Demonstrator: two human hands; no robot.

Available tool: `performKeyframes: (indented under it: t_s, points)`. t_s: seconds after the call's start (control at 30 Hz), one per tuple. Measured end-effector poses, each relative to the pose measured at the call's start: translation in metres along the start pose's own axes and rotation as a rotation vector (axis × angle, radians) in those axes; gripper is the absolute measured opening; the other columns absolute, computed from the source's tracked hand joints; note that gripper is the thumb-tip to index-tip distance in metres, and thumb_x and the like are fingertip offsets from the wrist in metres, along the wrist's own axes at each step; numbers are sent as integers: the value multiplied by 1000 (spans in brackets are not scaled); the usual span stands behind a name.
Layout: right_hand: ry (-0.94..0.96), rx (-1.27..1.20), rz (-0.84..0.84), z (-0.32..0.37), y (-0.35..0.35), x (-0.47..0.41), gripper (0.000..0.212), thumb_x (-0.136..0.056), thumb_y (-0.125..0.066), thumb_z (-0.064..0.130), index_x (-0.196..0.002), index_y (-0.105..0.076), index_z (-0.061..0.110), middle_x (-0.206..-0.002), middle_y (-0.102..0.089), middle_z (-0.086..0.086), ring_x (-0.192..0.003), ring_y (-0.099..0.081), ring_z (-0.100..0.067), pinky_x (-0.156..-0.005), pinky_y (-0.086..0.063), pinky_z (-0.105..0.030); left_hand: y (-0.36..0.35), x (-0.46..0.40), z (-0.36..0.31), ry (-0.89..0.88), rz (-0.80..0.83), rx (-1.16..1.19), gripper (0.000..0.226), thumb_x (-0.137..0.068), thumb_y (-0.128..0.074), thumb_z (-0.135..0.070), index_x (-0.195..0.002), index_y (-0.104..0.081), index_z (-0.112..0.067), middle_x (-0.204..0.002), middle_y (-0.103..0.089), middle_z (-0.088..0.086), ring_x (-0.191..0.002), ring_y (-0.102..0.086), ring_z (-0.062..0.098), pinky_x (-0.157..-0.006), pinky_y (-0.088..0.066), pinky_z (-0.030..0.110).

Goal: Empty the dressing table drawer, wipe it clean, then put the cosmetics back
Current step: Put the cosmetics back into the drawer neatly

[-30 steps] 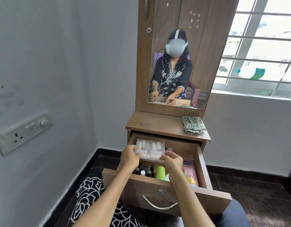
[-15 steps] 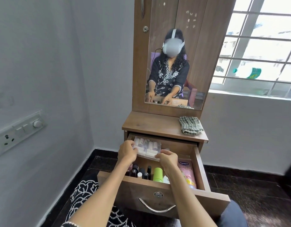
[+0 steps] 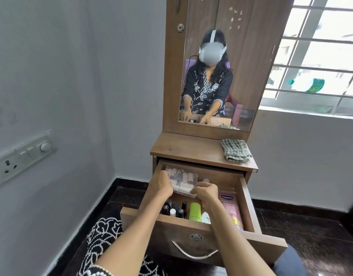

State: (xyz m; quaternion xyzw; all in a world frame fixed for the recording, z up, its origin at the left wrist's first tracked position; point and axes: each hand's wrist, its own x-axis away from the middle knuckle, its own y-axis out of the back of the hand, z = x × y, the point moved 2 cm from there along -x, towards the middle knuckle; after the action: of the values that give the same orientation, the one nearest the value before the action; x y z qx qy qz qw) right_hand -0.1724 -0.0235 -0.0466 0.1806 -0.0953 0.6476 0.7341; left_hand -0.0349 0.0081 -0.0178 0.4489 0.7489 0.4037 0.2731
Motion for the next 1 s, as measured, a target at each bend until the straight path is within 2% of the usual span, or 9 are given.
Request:
performKeyframes:
  t_s: [0.13, 0.27, 0.43, 0.57, 0.7, 0.83, 1.0]
  points:
    - [-1, 35, -8, -1, 1, -2, 33, -64, -75, -12, -85, -67, 12, -101, -67, -16, -95, -65, -30, -89, -54, -41, 1, 0, -4, 1, 15, -58, 25, -93, -46, -3, -113, -60, -12, -114, -63, 5, -102, -60, 23, -79, -48, 30]
    - [4, 90, -2, -3, 2, -4, 40, -66, -75, -11, -102, -68, 5, -101, -66, -14, -96, -65, -29, -89, -54, -39, 0, 0, -7, -3, 20, -101, 25, -94, -43, -2, -112, -58, -10, -110, -63, 6, -88, -55, 21, -74, -44, 28]
    - [15, 117, 2, -7, 2, -8, 40, -64, -77, -9, -102, -68, 3, -106, -68, -17, -96, -66, -29, -89, -54, -40, 2, 1, -13, 25, 57, -165, 26, -93, -40, 1, -114, -56, -6, -117, -61, 11, -108, -58, 27, -78, -45, 31]
    - [16, 137, 14, -8, 4, -9, 42, -67, -76, -8, -106, -67, 4, -106, -67, -15, -96, -66, -28, -90, -54, -39, 2, 1, -18, 88, 47, -145, 23, -95, -42, -3, -112, -57, -7, -117, -62, 9, -109, -59, 25, -78, -46, 30]
    - [20, 148, 27, -6, 5, -9, 44, -70, -75, -8, -111, -65, 5, -98, -64, -12, -92, -64, -26, -86, -54, -36, 0, 3, -22, 126, 53, -105, 22, -95, -42, -4, -112, -56, -6, -117, -62, 10, -108, -59, 25, -79, -46, 31]
    - [38, 144, 27, -8, 4, -12, 49, -68, -75, -11, -114, -64, 2, -107, -67, -15, -87, -62, -22, -78, -52, -29, -6, 7, -17, 178, 86, -57, 20, -95, -45, -4, -113, -54, -5, -120, -59, 10, -111, -56, 26, -82, -45, 33]
    - [40, 207, 24, -10, 4, -15, 48, -69, -76, -7, -114, -64, 4, -111, -66, -14, -92, -60, -22, -88, -52, -31, -9, 6, -15, 179, 78, -47, 19, -94, -49, -6, -112, -56, -6, -118, -62, 11, -109, -59, 26, -80, -49, 32]
